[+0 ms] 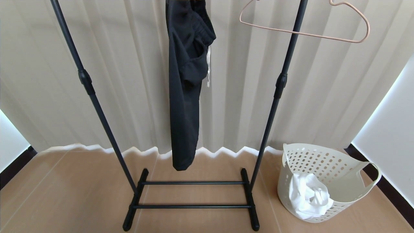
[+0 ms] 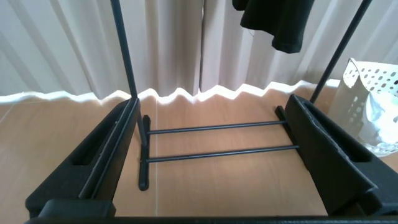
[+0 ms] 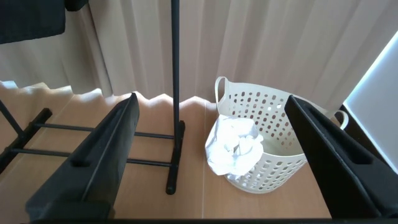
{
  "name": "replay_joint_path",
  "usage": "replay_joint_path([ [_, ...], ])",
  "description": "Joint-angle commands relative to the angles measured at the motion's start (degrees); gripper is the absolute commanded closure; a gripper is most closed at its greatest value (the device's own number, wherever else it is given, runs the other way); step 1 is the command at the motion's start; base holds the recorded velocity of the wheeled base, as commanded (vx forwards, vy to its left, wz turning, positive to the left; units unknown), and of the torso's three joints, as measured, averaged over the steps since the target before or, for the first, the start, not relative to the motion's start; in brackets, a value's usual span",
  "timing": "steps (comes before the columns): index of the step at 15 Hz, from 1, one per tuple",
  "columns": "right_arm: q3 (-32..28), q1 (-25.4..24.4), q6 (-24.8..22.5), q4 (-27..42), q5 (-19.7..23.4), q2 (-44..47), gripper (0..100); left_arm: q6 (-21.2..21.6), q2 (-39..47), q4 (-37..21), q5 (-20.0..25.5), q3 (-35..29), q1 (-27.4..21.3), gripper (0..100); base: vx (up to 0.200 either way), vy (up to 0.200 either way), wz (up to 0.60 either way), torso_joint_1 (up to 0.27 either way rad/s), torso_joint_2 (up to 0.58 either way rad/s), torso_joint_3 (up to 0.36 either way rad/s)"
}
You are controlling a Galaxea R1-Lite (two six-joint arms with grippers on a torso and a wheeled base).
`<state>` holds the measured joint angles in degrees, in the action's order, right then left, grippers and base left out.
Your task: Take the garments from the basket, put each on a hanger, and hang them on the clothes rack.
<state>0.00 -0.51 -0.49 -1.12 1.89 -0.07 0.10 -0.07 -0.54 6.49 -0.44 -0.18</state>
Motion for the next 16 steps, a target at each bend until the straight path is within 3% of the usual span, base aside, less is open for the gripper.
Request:
replay_joint_path([
  [1,0.0,0.0,0.0,0.0,0.0,0.1,0,0.0,0.1,0.0,0.0,0.0,0.0,0,0.000,0.000,-0.60,0.002,0.01,0.002],
  [5,0.0,0.0,0.0,0.0,0.0,0.1,0,0.0,0.1,0.0,0.0,0.0,0.0,0,0.000,0.000,-0.60,0.000,0.00,0.005],
  [9,0.0,0.0,0.0,0.0,0.0,0.1,0,0.1,0.1,0.0,0.1,0.0,0.0,0,0.000,0.000,0.00,0.000,0.00,0.000],
  [16,0.0,0.0,0.0,0.0,0.0,0.1,0,0.1,0.1,0.0,0.1,0.0,0.0,0,0.000,-0.200,0.00,0.003,0.00,0.003],
])
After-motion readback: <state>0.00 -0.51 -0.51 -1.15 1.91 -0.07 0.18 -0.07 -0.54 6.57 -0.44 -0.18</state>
